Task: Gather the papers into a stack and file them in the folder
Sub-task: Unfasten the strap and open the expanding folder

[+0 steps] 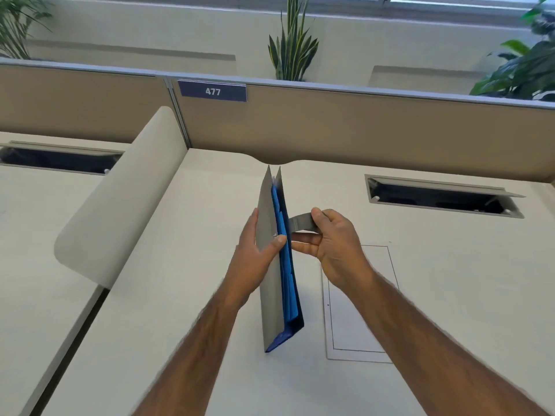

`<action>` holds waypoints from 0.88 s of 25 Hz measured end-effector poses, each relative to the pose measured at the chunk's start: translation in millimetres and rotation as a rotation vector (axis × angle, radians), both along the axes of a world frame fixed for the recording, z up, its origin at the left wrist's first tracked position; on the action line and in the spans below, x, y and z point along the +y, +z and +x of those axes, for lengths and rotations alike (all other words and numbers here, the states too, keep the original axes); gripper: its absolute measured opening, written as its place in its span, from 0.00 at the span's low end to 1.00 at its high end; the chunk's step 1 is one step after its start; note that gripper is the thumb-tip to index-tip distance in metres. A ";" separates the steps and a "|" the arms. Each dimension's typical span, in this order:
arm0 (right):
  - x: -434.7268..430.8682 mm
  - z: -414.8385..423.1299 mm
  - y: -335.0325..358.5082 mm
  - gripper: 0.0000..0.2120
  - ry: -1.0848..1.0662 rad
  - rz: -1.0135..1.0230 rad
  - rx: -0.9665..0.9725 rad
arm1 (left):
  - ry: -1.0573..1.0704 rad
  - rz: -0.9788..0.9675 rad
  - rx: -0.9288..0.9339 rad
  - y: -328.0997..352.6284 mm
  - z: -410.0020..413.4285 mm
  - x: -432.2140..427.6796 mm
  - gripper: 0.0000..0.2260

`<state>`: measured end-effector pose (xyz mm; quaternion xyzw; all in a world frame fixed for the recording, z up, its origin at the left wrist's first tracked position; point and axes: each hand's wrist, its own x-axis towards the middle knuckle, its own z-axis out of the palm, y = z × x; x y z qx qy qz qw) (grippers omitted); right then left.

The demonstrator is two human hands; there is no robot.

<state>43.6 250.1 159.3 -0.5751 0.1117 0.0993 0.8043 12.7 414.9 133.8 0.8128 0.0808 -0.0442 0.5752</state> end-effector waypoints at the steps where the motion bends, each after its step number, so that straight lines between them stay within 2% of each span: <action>1: -3.1 0.3 2.7 0.11 -0.007 -0.020 0.007 | 0.007 0.003 -0.021 5.6 1.0 2.9 0.33; 3: -13.3 0.9 2.2 0.11 -0.035 -0.031 0.035 | 0.032 -0.003 -0.039 11.3 0.9 13.0 0.26; 5: -27.6 2.3 -1.6 0.11 -0.071 -0.008 0.069 | 0.036 -0.024 -0.050 14.0 -2.9 26.1 0.23; 9: -58.1 2.7 -14.2 0.09 -0.176 -0.056 0.124 | 0.094 0.119 -0.116 12.5 -11.3 60.9 0.28; 12: -72.0 -0.1 -21.1 0.07 -0.305 -0.062 0.158 | 0.111 0.256 0.007 6.7 -10.2 83.7 0.26; 14: -70.5 -3.7 -20.6 0.09 -0.246 -0.035 0.140 | 0.102 0.293 0.069 6.3 -11.1 80.8 0.24; 16: -62.1 -5.5 -15.6 0.10 -0.120 -0.061 0.068 | 0.085 0.357 0.028 10.4 -9.5 64.3 0.25; 18: -54.5 -2.1 -7.8 0.10 -0.108 -0.196 -0.023 | 0.072 0.449 -0.014 16.1 -7.4 49.0 0.27; 21: -60.6 6.5 1.5 0.06 -0.331 -0.521 -0.052 | 0.153 0.556 0.025 25.3 -0.9 42.4 0.28; 22: -67.0 7.4 1.9 0.06 -0.366 -0.575 -0.047 | 0.171 0.556 0.046 27.7 0.0 41.4 0.28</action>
